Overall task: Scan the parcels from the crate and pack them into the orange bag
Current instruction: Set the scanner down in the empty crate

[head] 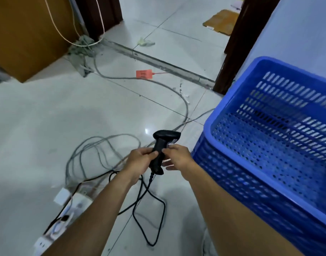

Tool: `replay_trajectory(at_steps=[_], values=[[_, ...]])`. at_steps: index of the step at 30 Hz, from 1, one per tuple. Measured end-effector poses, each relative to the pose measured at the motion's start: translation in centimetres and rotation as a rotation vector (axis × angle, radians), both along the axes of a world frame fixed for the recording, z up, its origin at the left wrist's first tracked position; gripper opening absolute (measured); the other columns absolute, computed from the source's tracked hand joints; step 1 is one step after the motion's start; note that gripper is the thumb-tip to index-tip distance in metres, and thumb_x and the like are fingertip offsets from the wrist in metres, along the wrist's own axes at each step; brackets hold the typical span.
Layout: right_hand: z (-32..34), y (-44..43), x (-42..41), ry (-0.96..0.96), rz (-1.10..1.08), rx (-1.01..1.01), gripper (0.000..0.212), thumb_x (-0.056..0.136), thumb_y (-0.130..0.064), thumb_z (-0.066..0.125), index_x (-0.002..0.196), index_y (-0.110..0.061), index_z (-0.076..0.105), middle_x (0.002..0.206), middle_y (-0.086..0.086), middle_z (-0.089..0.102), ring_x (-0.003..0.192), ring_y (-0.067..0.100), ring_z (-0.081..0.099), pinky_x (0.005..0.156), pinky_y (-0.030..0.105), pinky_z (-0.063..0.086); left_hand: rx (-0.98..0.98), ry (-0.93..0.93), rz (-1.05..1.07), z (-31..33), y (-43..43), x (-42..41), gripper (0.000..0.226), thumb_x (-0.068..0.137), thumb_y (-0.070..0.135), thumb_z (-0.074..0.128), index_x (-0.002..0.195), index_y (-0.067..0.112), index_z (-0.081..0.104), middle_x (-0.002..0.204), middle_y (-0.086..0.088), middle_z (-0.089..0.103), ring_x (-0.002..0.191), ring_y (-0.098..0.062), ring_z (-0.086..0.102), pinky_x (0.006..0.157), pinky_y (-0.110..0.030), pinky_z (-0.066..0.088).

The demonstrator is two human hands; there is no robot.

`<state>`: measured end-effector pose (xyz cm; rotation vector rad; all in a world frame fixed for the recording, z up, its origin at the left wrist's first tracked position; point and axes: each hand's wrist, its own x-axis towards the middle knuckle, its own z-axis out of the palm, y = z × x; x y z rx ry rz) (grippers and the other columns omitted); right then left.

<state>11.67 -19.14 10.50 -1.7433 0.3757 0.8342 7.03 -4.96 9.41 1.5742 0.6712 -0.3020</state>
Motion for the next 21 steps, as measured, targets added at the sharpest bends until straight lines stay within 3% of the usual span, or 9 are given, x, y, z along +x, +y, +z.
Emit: replay_trajectory(at_steps=[2, 5, 7, 9, 12, 15, 18, 21], values=[[-2.7, -0.3, 0.1, 0.054, 0.002, -0.026, 0.01, 0.101, -0.015, 0.058, 0.1, -0.02, 0.065, 0.092, 0.009, 0.074, 0.077, 0.027, 0.073, 0.078, 0.04, 0.061, -0.004, 0.075, -0.01, -2.6, -0.5, 0.4, 0.015, 0.101, 0.008, 0.064, 0.106, 0.017, 0.075, 0.078, 0.009, 0.076, 0.061, 0.003, 0.069, 0.052, -0.011, 0.047], [-5.9, -0.9, 0.4, 0.115, 0.018, -0.032, 0.022, 0.099, -0.008, 0.051, 0.105, -0.021, 0.067, 0.102, 0.013, 0.076, 0.092, 0.032, 0.076, 0.068, 0.033, 0.062, -0.054, 0.157, 0.006, -6.3, -1.3, 0.4, 0.025, 0.102, 0.008, 0.062, 0.126, 0.004, 0.069, 0.098, -0.007, 0.077, 0.073, -0.009, 0.073, 0.055, -0.018, 0.054], [-7.4, -1.1, 0.7, 0.159, 0.029, -0.042, 0.028, 0.098, -0.004, 0.045, 0.099, -0.024, 0.065, 0.104, 0.017, 0.076, 0.096, 0.033, 0.075, 0.072, 0.036, 0.062, -0.077, 0.185, 0.04, -8.0, -1.8, 0.5, 0.029, 0.103, 0.006, 0.061, 0.131, -0.001, 0.065, 0.108, -0.015, 0.074, 0.08, -0.017, 0.073, 0.056, -0.022, 0.059], [-8.3, -1.2, 1.2, 0.183, 0.046, -0.046, 0.027, 0.1, -0.004, 0.043, 0.107, -0.022, 0.062, 0.106, 0.019, 0.076, 0.098, 0.034, 0.075, 0.078, 0.04, 0.063, -0.09, 0.199, 0.086, -8.8, -2.0, 0.6, 0.029, 0.103, 0.004, 0.06, 0.131, -0.002, 0.062, 0.109, -0.017, 0.07, 0.08, -0.018, 0.07, 0.054, -0.022, 0.059], [-9.7, -1.3, 1.7, 0.229, 0.071, -0.041, 0.04, 0.101, -0.004, 0.04, 0.126, -0.032, 0.056, 0.113, 0.016, 0.075, 0.101, 0.031, 0.074, 0.092, 0.046, 0.061, -0.08, 0.214, 0.093, -10.5, -2.1, 0.9, 0.029, 0.104, 0.004, 0.058, 0.132, -0.004, 0.06, 0.113, -0.019, 0.069, 0.081, -0.018, 0.069, 0.052, -0.022, 0.058], [-10.7, -1.2, 2.2, 0.239, 0.101, -0.053, 0.052, 0.1, -0.005, 0.039, 0.144, -0.028, 0.053, 0.11, 0.015, 0.075, 0.093, 0.03, 0.075, 0.087, 0.043, 0.062, -0.044, 0.22, 0.103, -12.6, -1.9, 1.1, 0.03, 0.104, 0.005, 0.057, 0.133, -0.004, 0.061, 0.119, -0.024, 0.07, 0.088, -0.025, 0.071, 0.054, -0.024, 0.059], [-11.7, -0.7, 2.3, 0.233, 0.099, -0.073, 0.045, 0.099, -0.008, 0.042, 0.139, -0.023, 0.057, 0.105, 0.015, 0.071, 0.078, 0.028, 0.07, 0.084, 0.045, 0.062, 0.037, 0.197, 0.07, -13.6, -1.7, 0.9, 0.023, 0.104, 0.005, 0.057, 0.125, 0.0, 0.066, 0.117, -0.023, 0.071, 0.094, -0.029, 0.071, 0.06, -0.028, 0.063], [-12.9, -0.6, 1.9, 0.192, 0.128, -0.115, 0.046, 0.095, -0.011, 0.045, 0.137, -0.025, 0.058, 0.109, 0.013, 0.071, 0.081, 0.029, 0.071, 0.082, 0.047, 0.064, 0.14, 0.181, 0.01, -14.3, -1.9, 0.6, 0.019, 0.103, 0.012, 0.06, 0.12, 0.007, 0.066, 0.113, -0.019, 0.072, 0.093, -0.027, 0.071, 0.074, -0.041, 0.065]])
